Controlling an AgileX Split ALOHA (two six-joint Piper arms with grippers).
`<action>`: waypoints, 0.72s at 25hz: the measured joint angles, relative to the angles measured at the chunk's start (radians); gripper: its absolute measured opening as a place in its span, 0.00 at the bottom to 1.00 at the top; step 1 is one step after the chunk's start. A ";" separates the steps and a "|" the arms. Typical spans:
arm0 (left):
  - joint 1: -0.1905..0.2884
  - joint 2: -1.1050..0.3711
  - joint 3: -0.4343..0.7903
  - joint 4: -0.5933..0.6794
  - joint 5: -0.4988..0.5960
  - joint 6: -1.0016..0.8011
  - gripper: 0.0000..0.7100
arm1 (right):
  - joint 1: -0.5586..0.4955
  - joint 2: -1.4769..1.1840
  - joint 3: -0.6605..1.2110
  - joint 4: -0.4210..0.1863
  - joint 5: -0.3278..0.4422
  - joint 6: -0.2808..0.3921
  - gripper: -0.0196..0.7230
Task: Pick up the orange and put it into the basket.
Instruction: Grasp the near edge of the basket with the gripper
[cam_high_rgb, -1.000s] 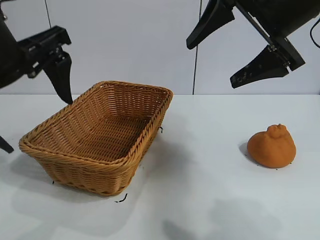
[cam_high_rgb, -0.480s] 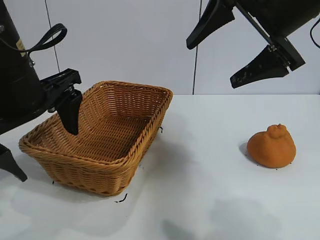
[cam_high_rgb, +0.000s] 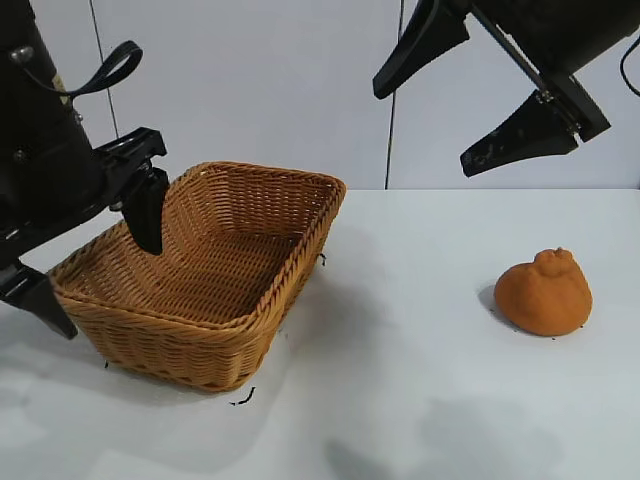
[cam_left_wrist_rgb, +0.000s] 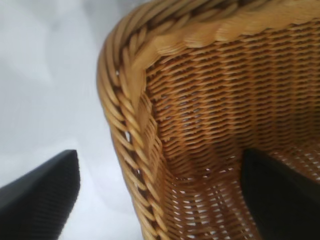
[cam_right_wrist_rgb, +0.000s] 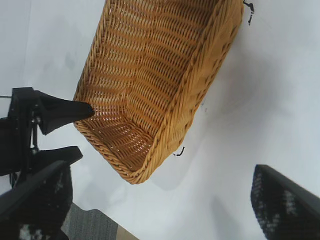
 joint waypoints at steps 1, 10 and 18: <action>0.000 0.011 0.000 0.001 0.000 0.000 0.88 | 0.000 0.000 0.000 0.000 0.000 0.000 0.96; 0.000 0.121 0.000 -0.060 -0.017 0.000 0.88 | 0.000 0.000 0.000 0.000 0.000 0.000 0.96; 0.000 0.135 0.000 -0.072 -0.058 -0.050 0.87 | 0.000 0.000 0.000 0.000 0.000 0.000 0.96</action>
